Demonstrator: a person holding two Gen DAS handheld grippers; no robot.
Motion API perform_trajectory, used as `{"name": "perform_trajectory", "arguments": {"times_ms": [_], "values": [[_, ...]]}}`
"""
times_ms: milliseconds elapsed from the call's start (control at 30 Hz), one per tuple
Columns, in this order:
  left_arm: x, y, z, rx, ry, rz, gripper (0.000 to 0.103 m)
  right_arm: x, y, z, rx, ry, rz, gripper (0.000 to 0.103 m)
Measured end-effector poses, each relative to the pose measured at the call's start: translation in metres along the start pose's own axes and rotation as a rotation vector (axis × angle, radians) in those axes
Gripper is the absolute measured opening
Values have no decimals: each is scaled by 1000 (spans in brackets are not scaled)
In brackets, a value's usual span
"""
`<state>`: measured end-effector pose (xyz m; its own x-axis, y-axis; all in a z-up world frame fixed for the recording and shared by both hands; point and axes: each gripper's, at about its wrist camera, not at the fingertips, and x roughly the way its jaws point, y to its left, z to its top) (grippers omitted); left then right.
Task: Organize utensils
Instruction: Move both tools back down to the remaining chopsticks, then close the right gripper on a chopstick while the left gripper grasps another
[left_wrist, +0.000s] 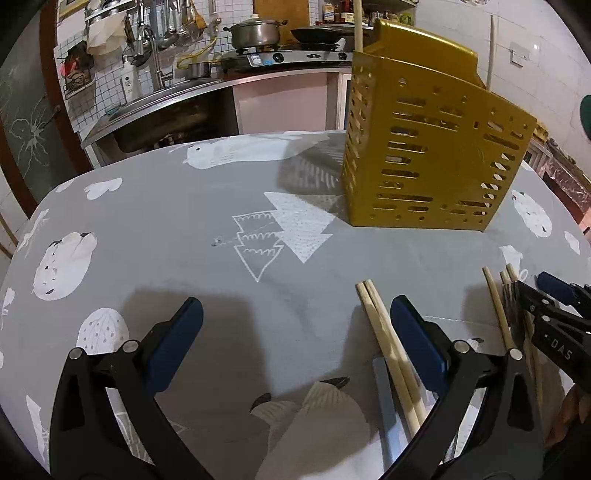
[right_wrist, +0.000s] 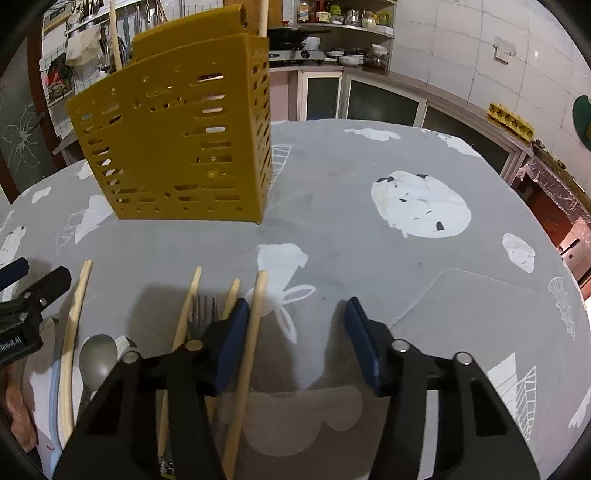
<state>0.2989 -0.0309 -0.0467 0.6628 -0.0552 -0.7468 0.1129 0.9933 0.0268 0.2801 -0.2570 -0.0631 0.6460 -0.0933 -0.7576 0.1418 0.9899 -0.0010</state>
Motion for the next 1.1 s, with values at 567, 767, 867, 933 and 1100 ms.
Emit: {"name": "perform_trajectory", "arguments": {"times_ms": [567, 767, 867, 933, 1100], "values": [[8, 0, -3, -20, 49, -45, 83, -5, -1, -3, 15, -6, 54, 13], [6, 2, -5, -27, 47, -49, 78, -4, -3, -4, 18, -7, 56, 13], [6, 3, -6, -29, 47, -47, 77, -4, -4, -4, 18, -6, 56, 13], [6, 4, -6, -29, 48, -46, 76, -4, -4, -4, 18, -7, 56, 13], [5, 4, -8, -23, 49, -42, 76, -5, -5, -5, 14, -8, 52, 13]]}}
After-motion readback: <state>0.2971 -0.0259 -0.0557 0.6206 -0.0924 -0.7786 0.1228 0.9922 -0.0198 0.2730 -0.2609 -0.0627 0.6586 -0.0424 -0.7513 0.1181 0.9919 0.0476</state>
